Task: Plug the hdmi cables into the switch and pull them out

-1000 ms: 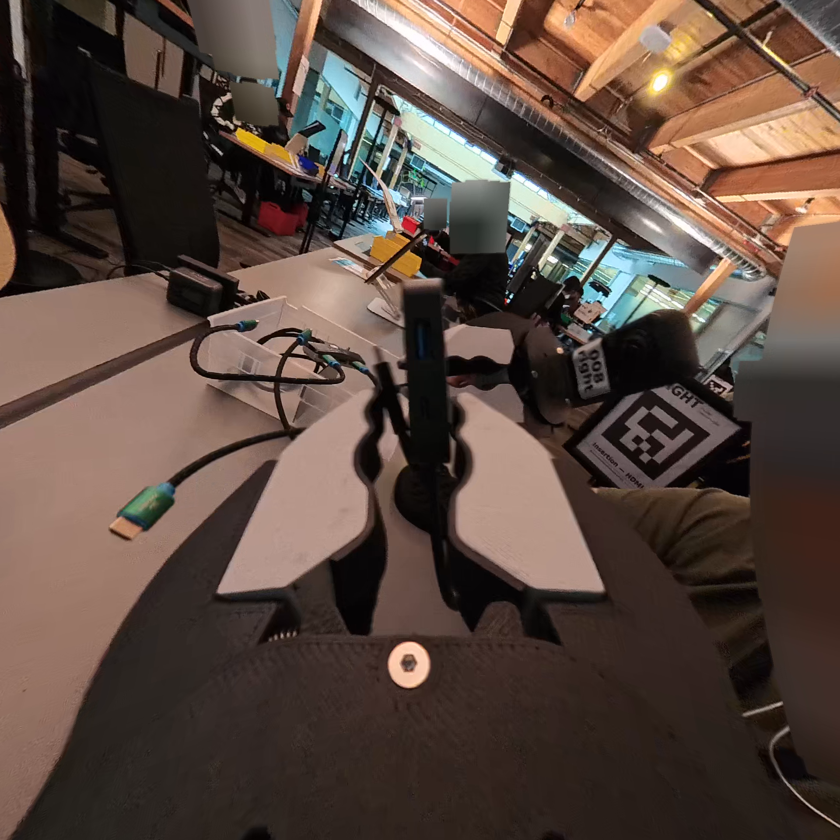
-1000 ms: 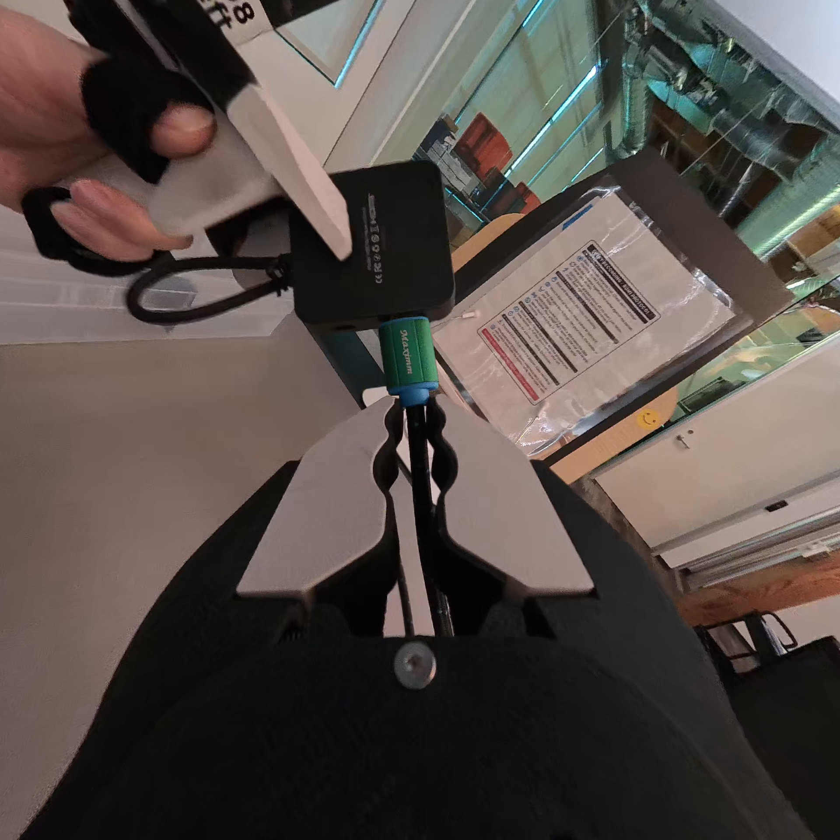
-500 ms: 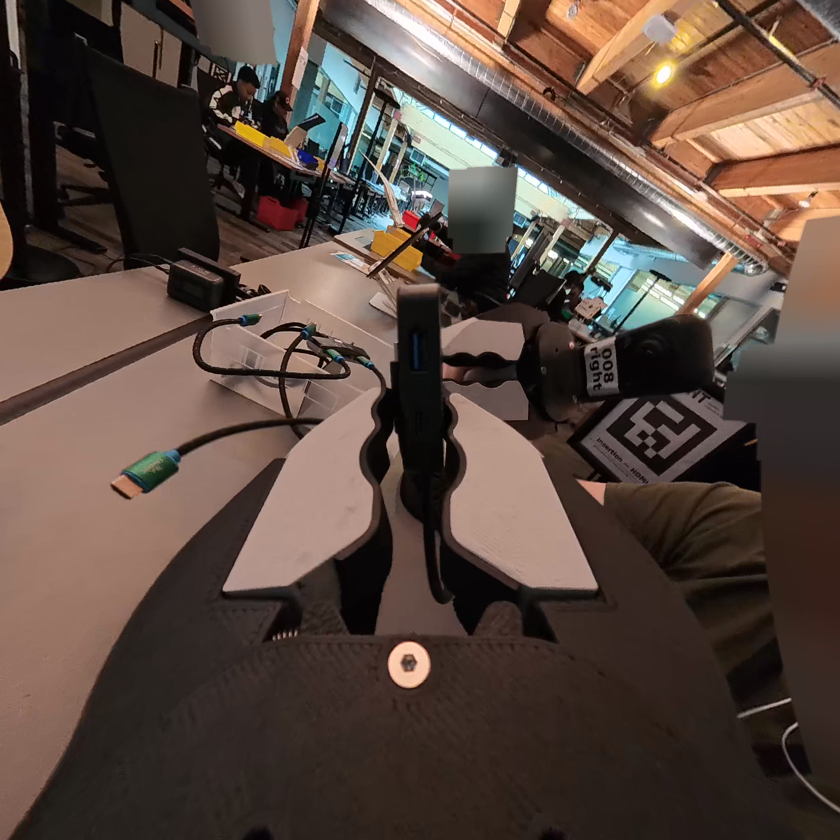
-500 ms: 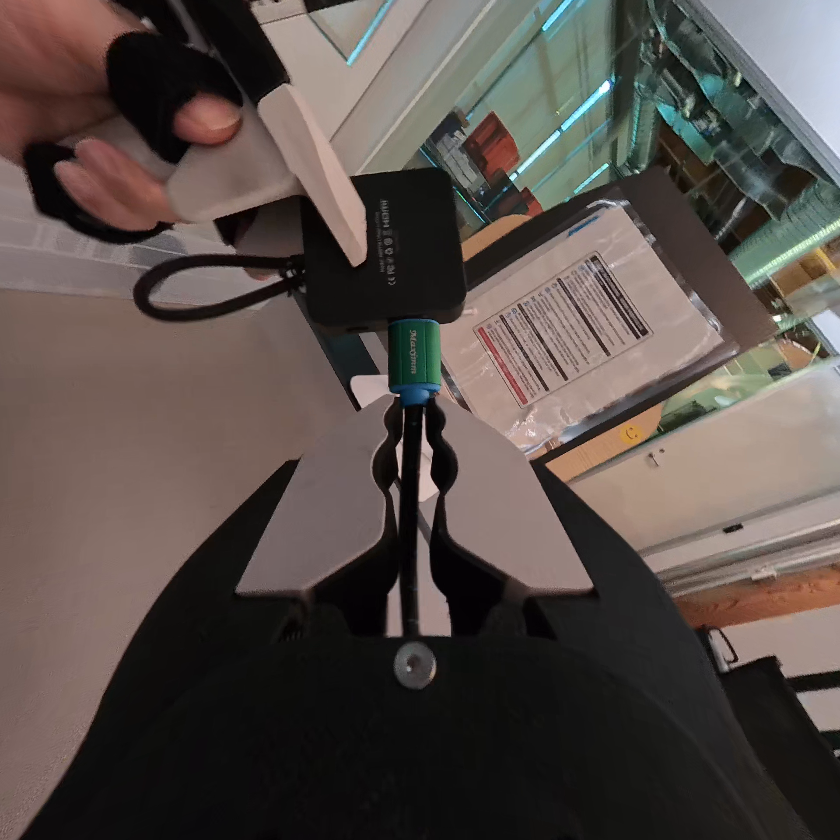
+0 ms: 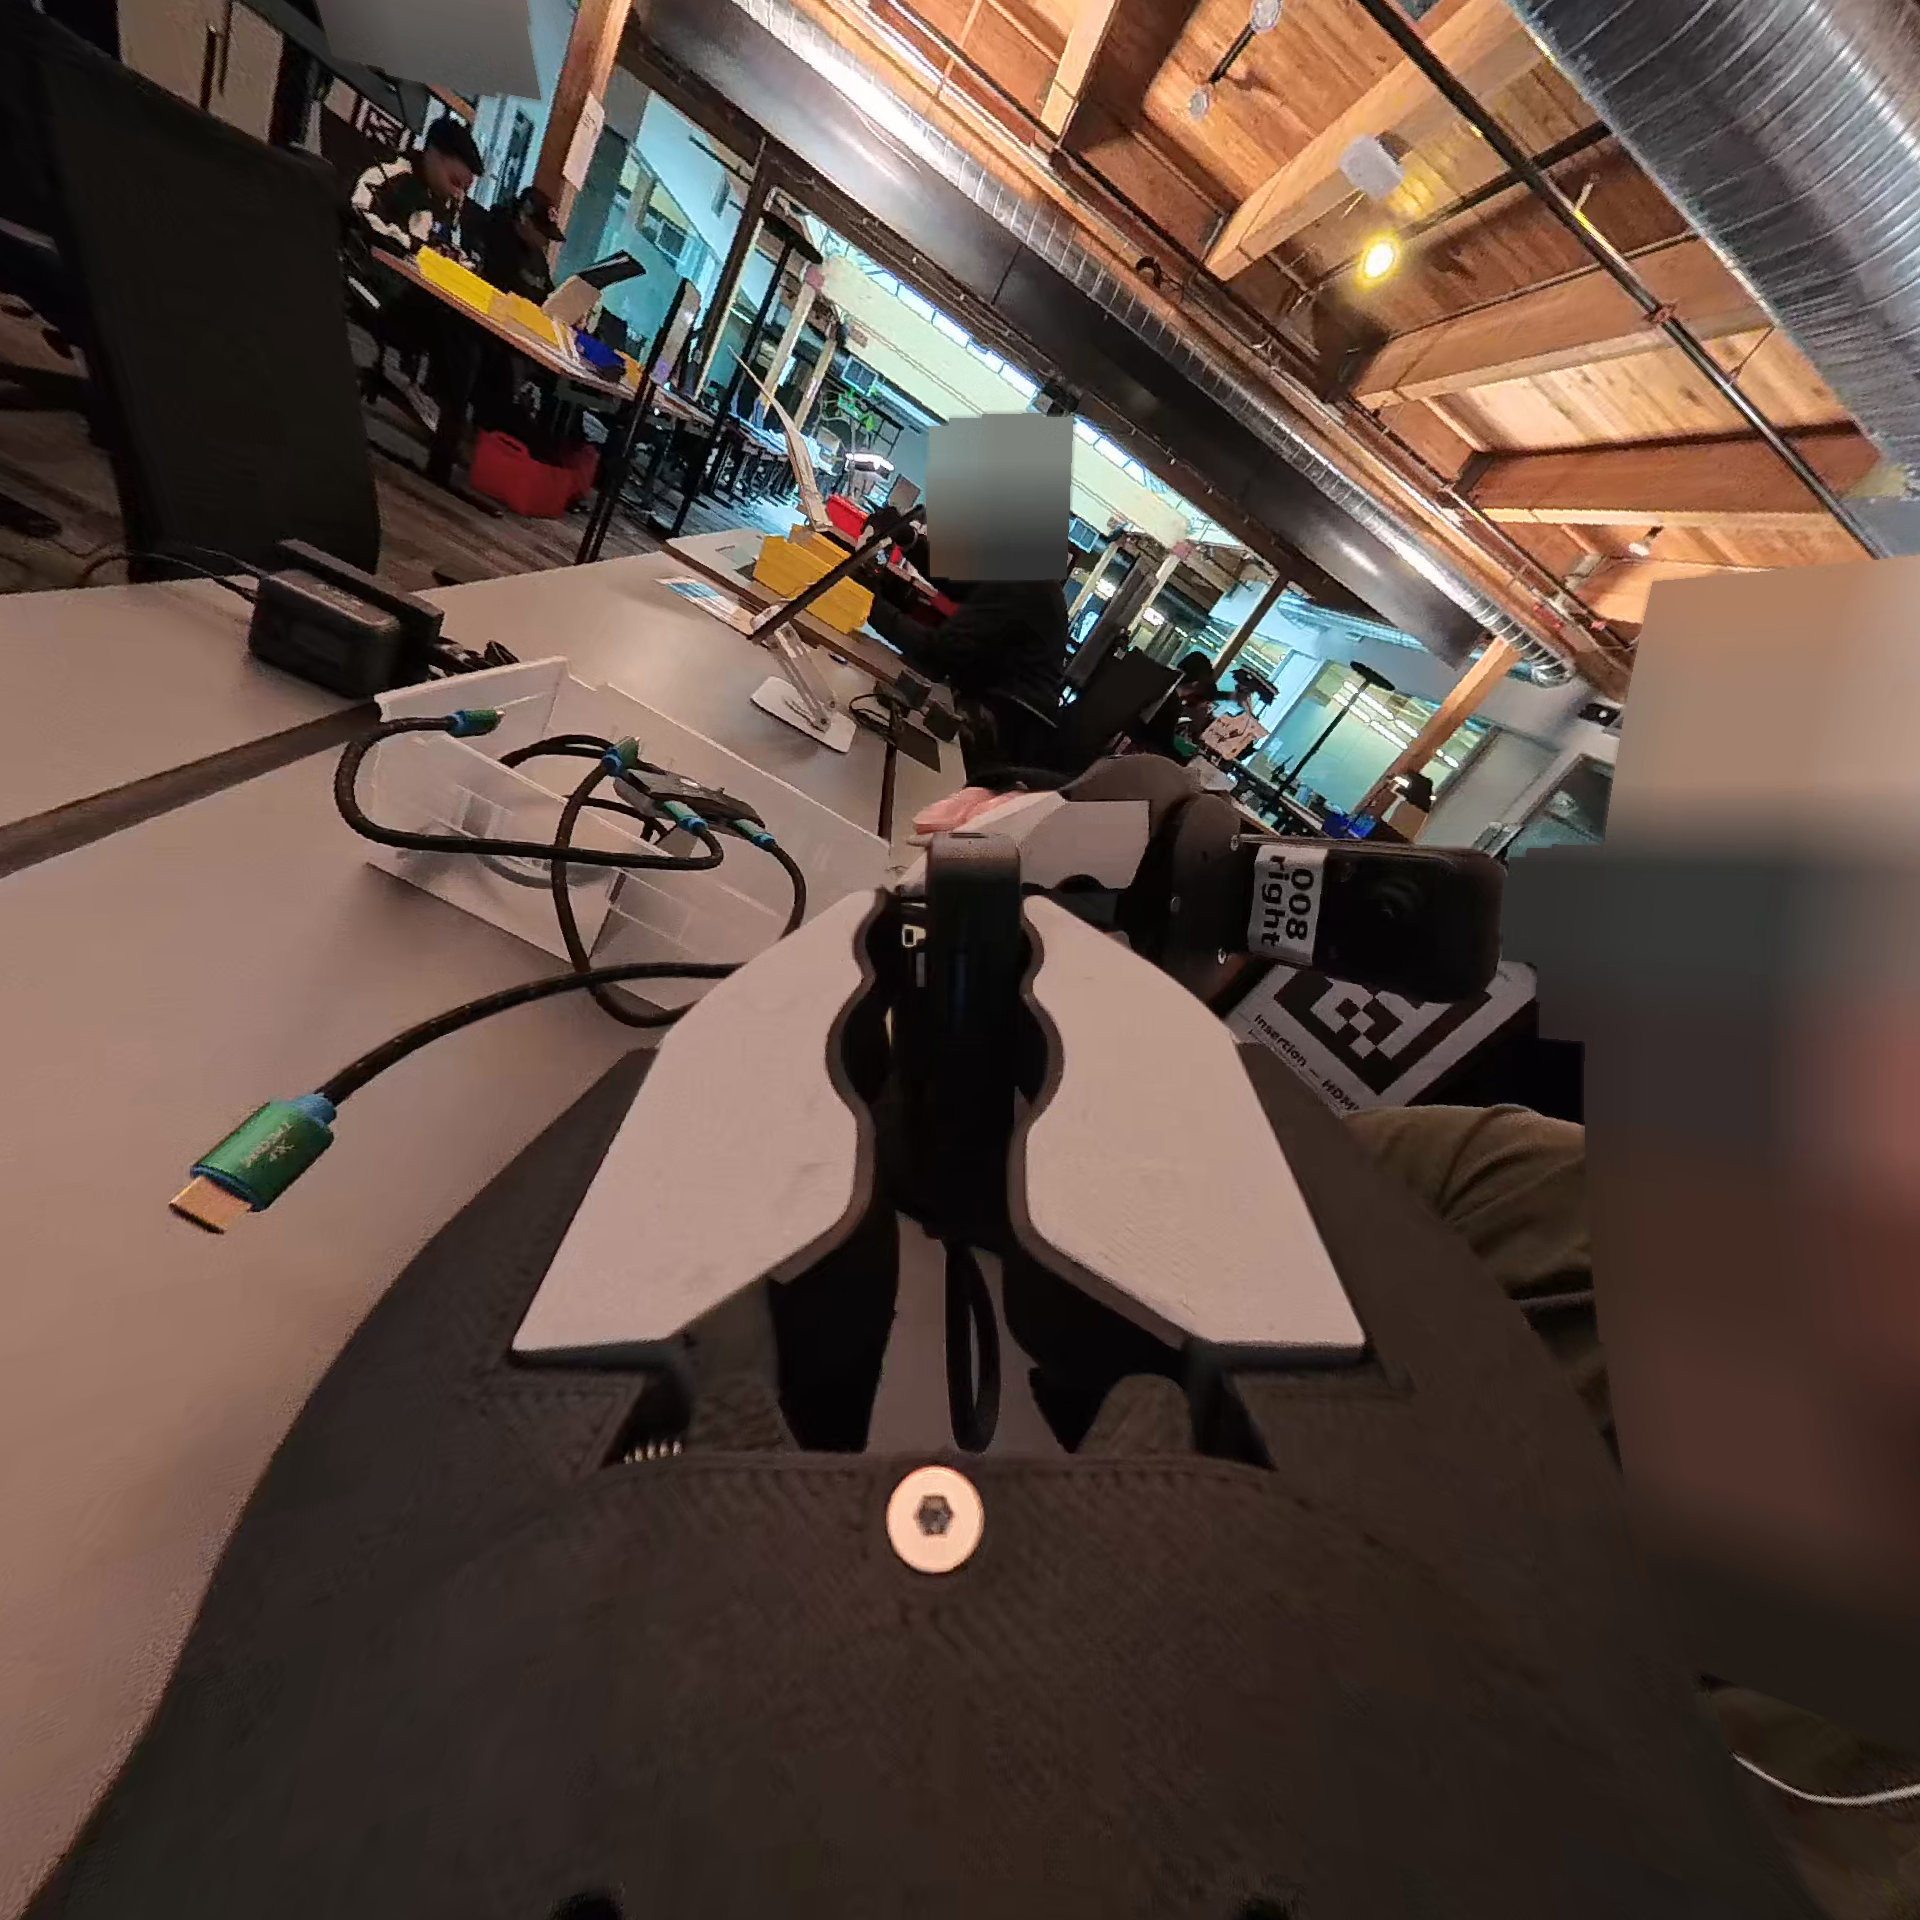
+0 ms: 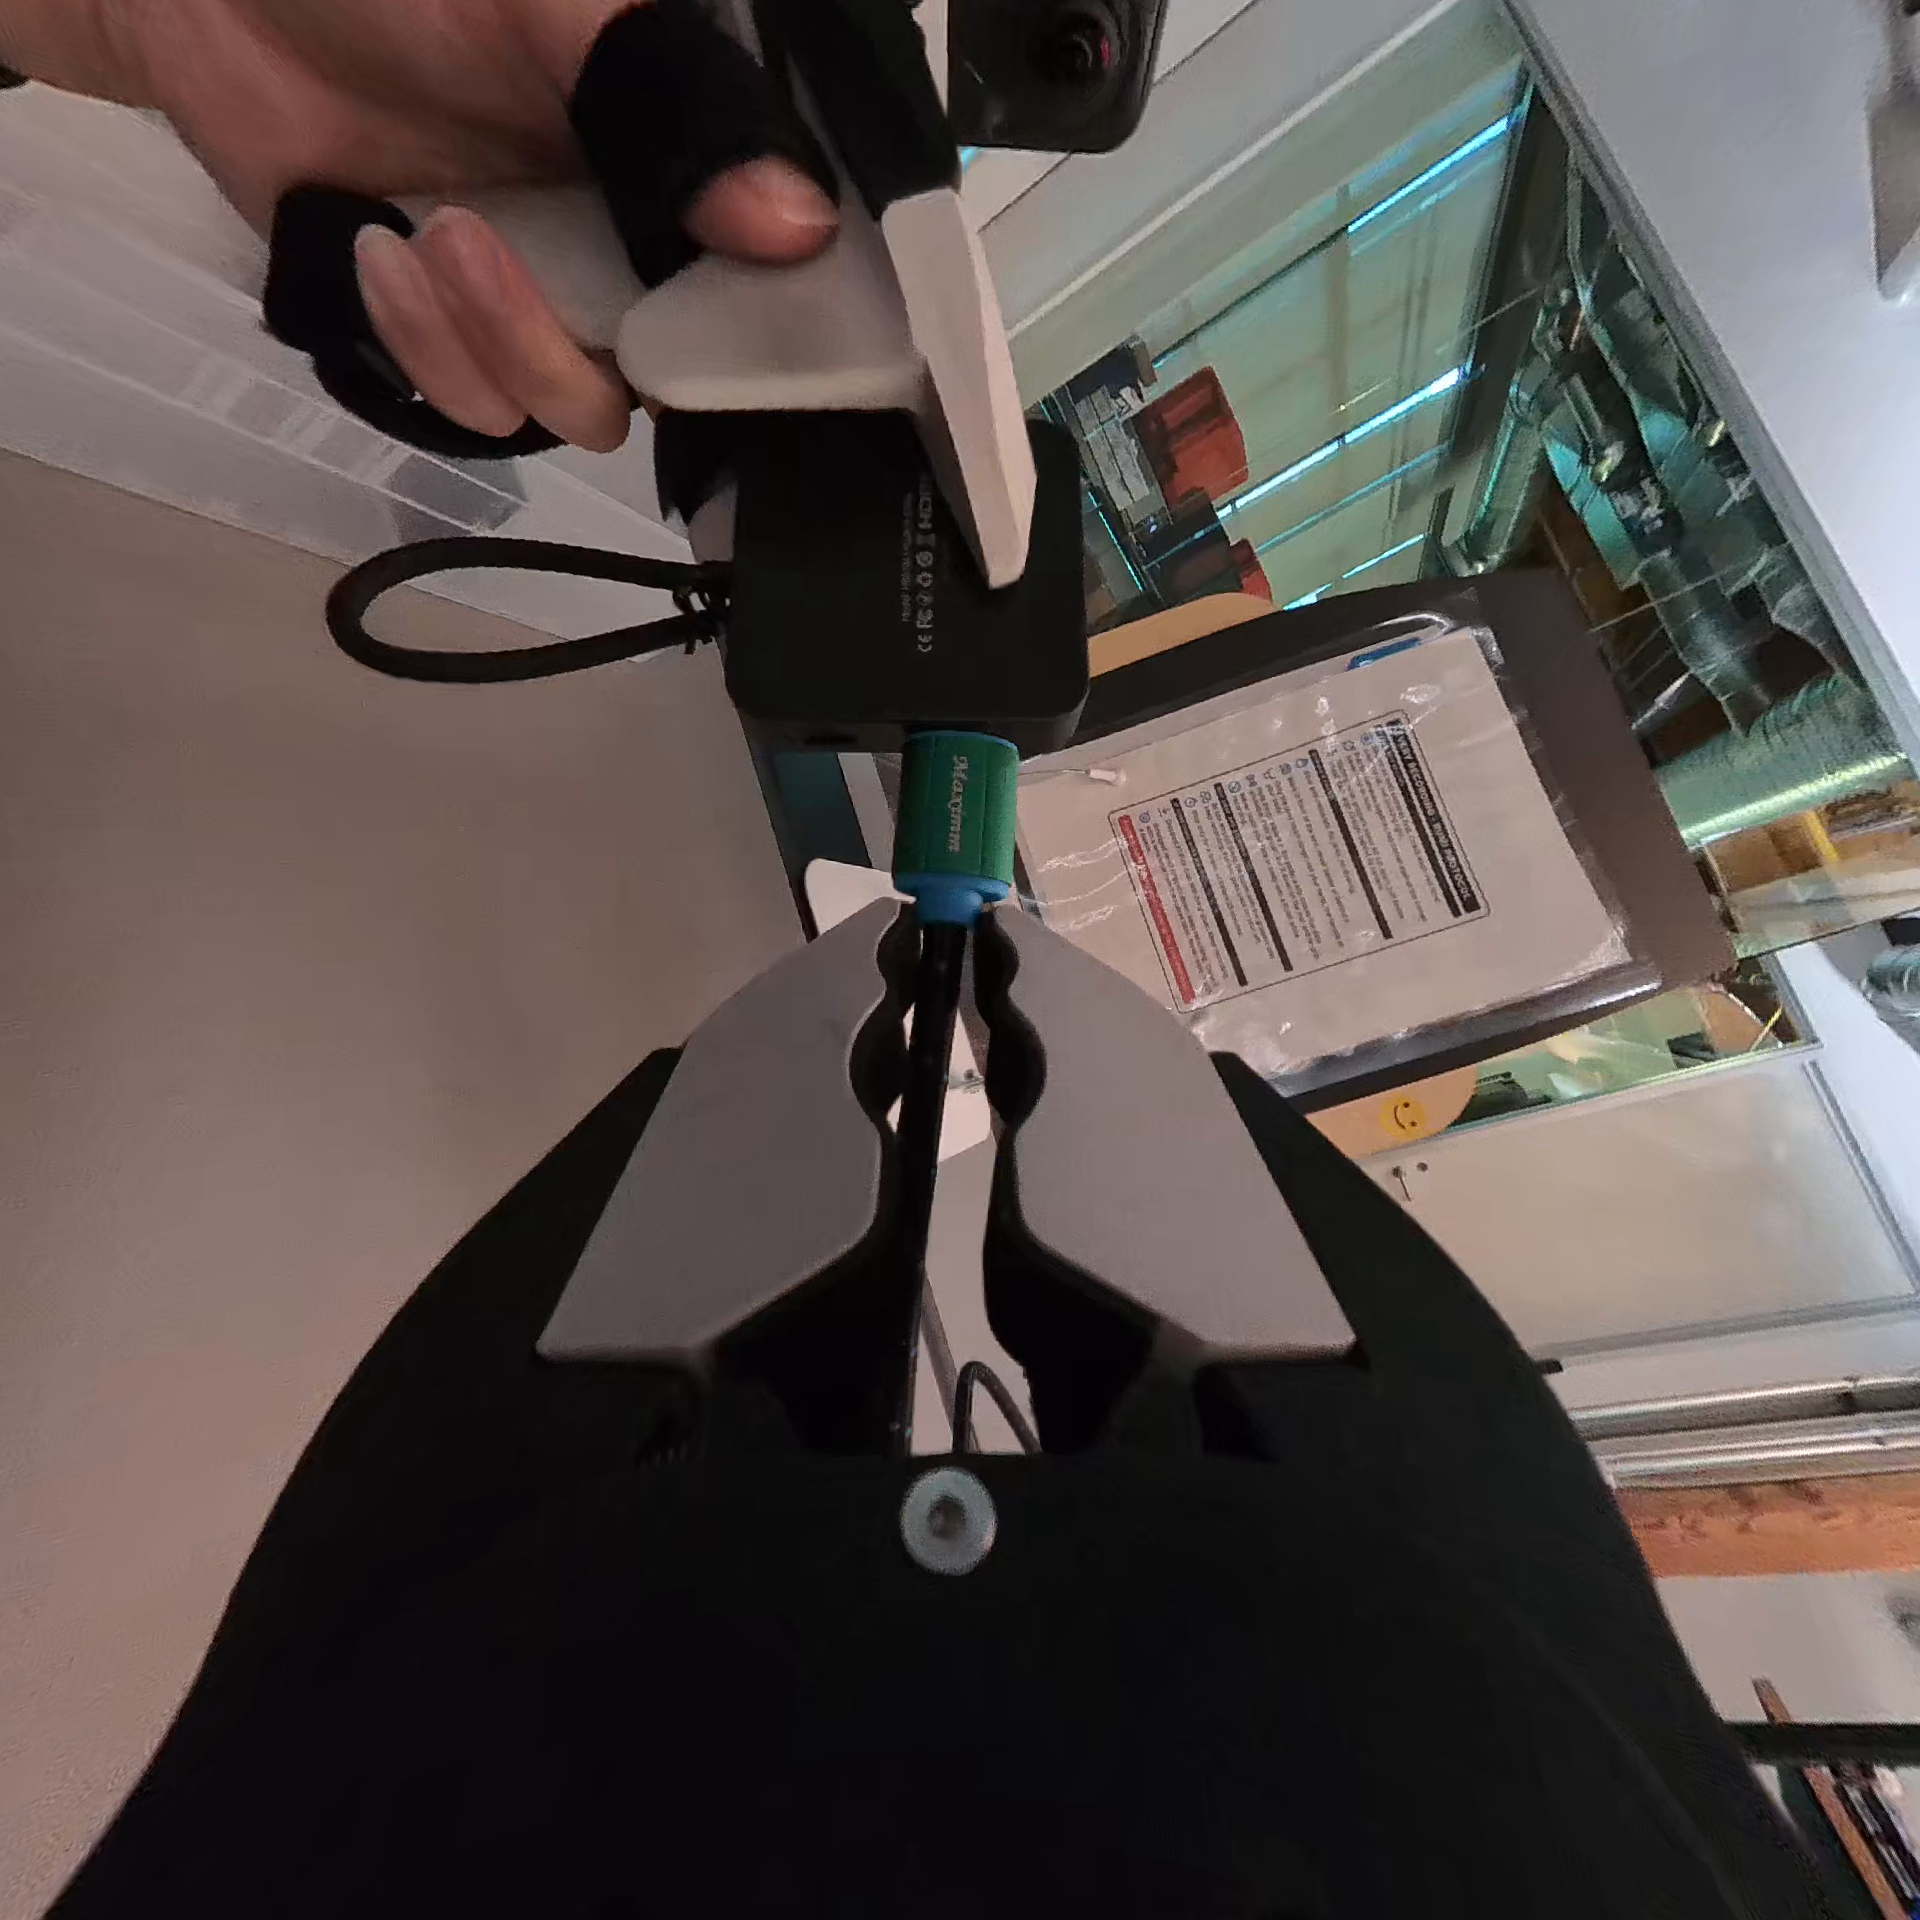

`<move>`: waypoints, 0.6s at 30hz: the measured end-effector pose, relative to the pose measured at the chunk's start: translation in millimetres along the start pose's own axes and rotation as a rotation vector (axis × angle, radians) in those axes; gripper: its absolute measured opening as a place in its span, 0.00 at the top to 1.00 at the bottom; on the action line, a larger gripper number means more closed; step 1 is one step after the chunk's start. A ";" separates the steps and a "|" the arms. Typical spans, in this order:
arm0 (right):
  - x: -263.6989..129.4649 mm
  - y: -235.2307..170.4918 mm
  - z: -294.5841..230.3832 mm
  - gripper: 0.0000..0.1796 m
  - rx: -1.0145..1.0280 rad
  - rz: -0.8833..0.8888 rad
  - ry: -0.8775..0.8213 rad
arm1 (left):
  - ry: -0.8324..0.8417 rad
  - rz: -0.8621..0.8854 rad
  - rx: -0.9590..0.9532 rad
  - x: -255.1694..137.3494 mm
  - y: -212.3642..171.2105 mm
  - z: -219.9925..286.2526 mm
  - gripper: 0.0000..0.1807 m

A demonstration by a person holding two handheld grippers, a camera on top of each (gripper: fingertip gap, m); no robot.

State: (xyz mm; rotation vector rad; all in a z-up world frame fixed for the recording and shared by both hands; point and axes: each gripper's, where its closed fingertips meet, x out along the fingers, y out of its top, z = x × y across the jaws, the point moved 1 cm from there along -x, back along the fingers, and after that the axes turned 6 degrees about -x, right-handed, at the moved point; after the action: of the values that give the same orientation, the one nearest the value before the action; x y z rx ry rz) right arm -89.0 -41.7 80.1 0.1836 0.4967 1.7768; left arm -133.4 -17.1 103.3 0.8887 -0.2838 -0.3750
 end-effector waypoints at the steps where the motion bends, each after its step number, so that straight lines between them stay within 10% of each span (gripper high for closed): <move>1: -0.7 1.4 -0.4 0.94 -0.006 0.009 0.002 | 0.001 -0.010 0.001 -0.3 -1.4 0.2 0.90; 18: -6.0 -3.8 -10.5 0.95 -0.179 -0.010 0.066 | 0.070 -0.127 0.013 4.3 -18.5 -5.1 0.90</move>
State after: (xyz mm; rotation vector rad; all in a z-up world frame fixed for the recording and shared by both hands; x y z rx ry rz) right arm -88.0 -49.1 69.9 -0.0023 0.3825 1.8115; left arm -131.2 -26.0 85.8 0.9336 -0.1661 -0.4589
